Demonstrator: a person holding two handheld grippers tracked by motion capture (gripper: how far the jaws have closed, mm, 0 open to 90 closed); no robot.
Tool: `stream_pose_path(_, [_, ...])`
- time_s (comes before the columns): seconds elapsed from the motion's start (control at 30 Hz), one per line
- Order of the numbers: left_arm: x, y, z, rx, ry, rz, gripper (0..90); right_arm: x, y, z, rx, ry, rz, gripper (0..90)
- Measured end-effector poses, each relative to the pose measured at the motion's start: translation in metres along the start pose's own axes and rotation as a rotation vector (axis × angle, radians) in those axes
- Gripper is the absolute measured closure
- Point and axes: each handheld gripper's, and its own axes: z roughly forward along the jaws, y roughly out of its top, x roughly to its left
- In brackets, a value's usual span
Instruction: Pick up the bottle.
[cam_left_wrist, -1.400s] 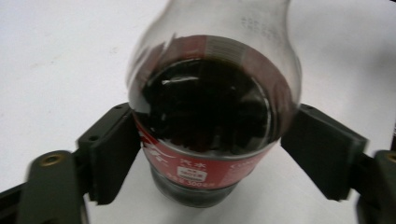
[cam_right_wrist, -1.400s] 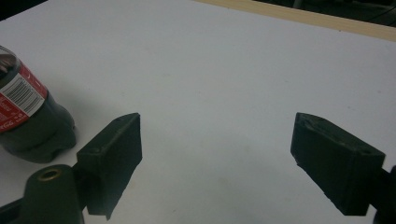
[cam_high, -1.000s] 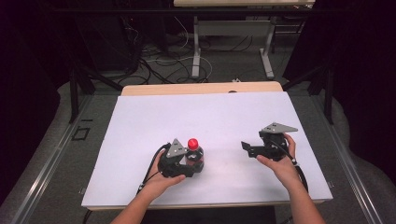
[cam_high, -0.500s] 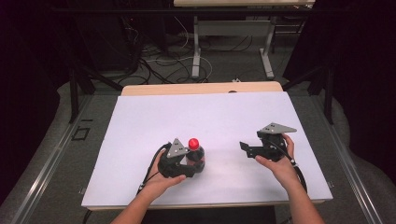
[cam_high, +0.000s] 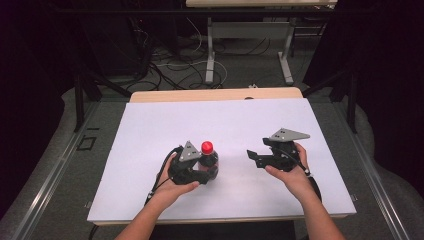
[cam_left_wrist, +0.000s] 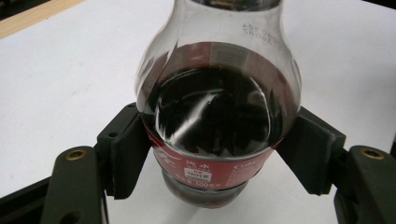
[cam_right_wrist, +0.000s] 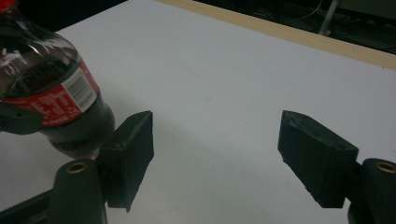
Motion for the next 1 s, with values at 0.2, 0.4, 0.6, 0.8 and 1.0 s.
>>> stream_pose_path(0.2, [0.002,0.012,0.006,0.018,-0.007,0.001,30.1,0.01,0.02,0.006,-0.006,0.04,-0.021,34.6])
stream_pose_path(0.4, [0.001,0.016,0.014,0.0,-0.013,-0.005,30.2,0.022,0.038,0.006,-0.049,0.071,-0.044,35.3])
stream_pose_path(0.6, [-0.002,0.015,0.02,0.013,-0.028,0.008,30.1,0.032,0.051,0.001,-0.084,0.09,-0.04,38.1])
stream_pose_path(0.8, [-0.005,0.013,0.022,0.021,-0.039,0.018,30.1,0.045,0.061,-0.002,-0.064,0.164,-0.018,46.0])
stream_pose_path(1.0, [-0.008,0.012,0.022,0.019,-0.051,0.027,30.1,0.059,0.066,0.005,-0.052,0.184,-0.032,47.0])
